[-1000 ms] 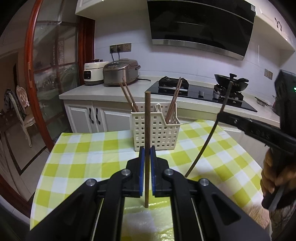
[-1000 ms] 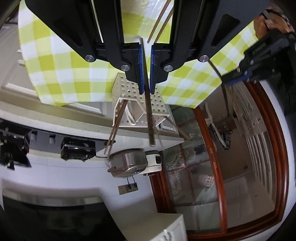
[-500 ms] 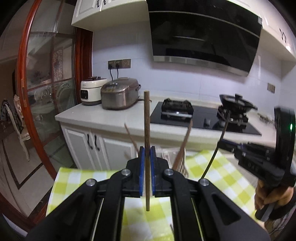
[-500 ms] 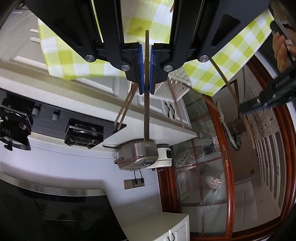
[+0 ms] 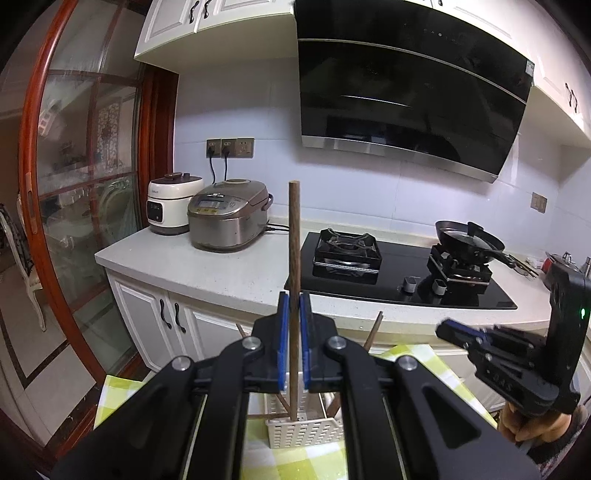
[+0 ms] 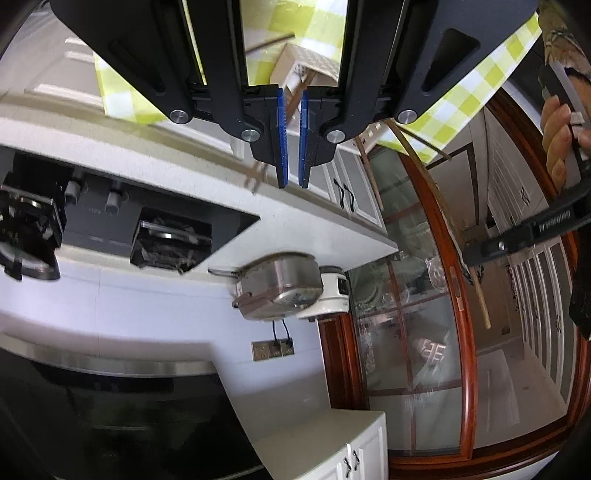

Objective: Organize utensils
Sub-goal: 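Lower both chopsticks into the basket and open both tools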

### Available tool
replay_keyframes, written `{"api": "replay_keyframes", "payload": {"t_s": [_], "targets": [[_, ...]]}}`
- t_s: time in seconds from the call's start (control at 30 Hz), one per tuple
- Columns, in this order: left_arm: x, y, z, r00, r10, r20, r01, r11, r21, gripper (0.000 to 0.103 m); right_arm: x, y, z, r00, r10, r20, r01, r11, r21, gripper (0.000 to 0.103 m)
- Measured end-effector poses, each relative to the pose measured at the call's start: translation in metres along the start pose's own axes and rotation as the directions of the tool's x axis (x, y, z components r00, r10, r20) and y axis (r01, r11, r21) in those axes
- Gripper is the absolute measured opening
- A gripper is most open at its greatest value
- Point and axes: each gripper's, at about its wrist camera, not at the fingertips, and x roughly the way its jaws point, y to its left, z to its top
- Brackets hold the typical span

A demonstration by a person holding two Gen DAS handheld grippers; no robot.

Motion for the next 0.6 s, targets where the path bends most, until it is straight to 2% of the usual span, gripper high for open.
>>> {"api": "replay_keyframes", "payload": {"t_s": [0.13, 0.27, 0.43, 0.6], "targets": [[0.001, -0.001, -0.008, 1.0, -0.008, -0.008, 0.008, 1.0, -0.015, 0.006, 0.002, -0.015, -0.027, 0.998, -0.021, -0.055, 0.022, 1.0, 0.011, 0.006], [-0.02, -0.004, -0.022, 1.0, -0.015, 0.022, 0.015, 1.0, -0.009, 0.006, 0.017, -0.044, -0.069, 0.989, -0.067, -0.135, 0.077, 0.994, 0.072, 0.01], [-0.039, -0.008, -0.054, 0.999, -0.041, 0.014, 0.041, 0.999, -0.01, 0.006, 0.063, -0.082, -0.132, 0.955, -0.097, -0.279, 0.156, 0.968, 0.199, 0.01], [-0.04, -0.006, -0.086, 0.998, -0.049, -0.029, 0.049, 0.999, -0.017, 0.006, 0.119, -0.11, -0.154, 0.922, -0.126, -0.367, 0.246, 0.921, 0.302, 0.012]]}}
